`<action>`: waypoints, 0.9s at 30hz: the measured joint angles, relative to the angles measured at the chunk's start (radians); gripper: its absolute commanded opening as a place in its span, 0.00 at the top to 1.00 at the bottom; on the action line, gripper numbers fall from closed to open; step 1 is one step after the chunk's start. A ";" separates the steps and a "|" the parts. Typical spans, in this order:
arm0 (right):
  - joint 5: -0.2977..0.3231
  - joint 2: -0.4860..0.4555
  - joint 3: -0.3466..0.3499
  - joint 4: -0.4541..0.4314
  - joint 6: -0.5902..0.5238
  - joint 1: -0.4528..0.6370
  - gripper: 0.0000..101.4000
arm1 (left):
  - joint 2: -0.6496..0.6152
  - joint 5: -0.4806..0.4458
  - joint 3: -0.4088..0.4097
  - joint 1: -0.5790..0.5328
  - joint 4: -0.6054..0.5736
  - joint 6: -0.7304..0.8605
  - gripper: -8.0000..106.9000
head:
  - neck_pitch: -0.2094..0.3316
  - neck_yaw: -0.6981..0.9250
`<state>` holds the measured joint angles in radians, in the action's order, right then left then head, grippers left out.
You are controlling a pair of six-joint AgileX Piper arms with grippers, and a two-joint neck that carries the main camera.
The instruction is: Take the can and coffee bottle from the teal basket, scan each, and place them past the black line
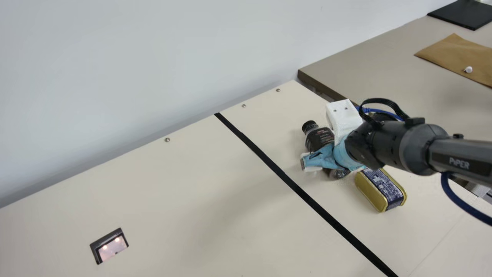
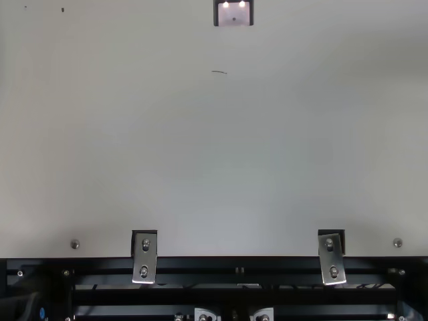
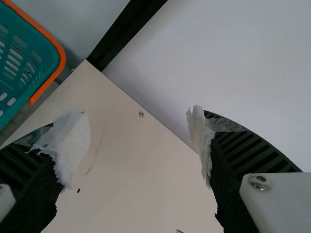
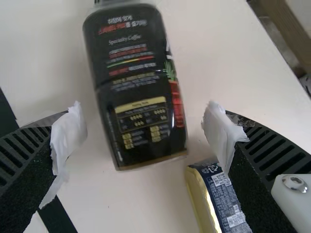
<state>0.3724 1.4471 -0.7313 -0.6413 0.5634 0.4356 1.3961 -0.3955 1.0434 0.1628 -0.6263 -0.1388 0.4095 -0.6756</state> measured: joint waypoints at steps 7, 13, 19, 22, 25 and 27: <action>0.079 -0.116 -0.015 0.009 0.011 -0.084 0.00 | 0.000 0.000 0.000 0.000 0.000 0.000 0.15 | 0.000 0.010; 0.146 -0.214 -0.057 0.050 0.005 -0.180 0.00 | 0.000 0.000 0.000 0.000 0.000 0.000 0.15 | 0.000 0.143; 0.185 -0.278 -0.101 0.119 -0.027 -0.285 0.00 | 0.000 0.000 0.000 0.000 0.000 0.000 0.15 | 0.000 0.322; 0.198 -0.301 -0.119 0.161 -0.047 -0.335 0.00 | 0.000 0.000 0.000 0.000 0.000 0.000 0.15 | 0.000 0.404; 0.197 -0.321 -0.130 0.201 -0.065 -0.380 0.00 | 0.000 0.000 0.000 0.000 0.000 0.000 0.15 | 0.000 0.445; 0.193 -0.333 -0.132 0.233 -0.074 -0.405 0.00 | 0.000 0.000 0.000 0.000 0.000 0.000 0.15 | 0.000 0.445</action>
<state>0.5656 1.1141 -0.8637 -0.4083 0.4899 0.0306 1.3961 -0.3955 1.0434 0.1628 -0.6263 -0.1388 0.4095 -0.2303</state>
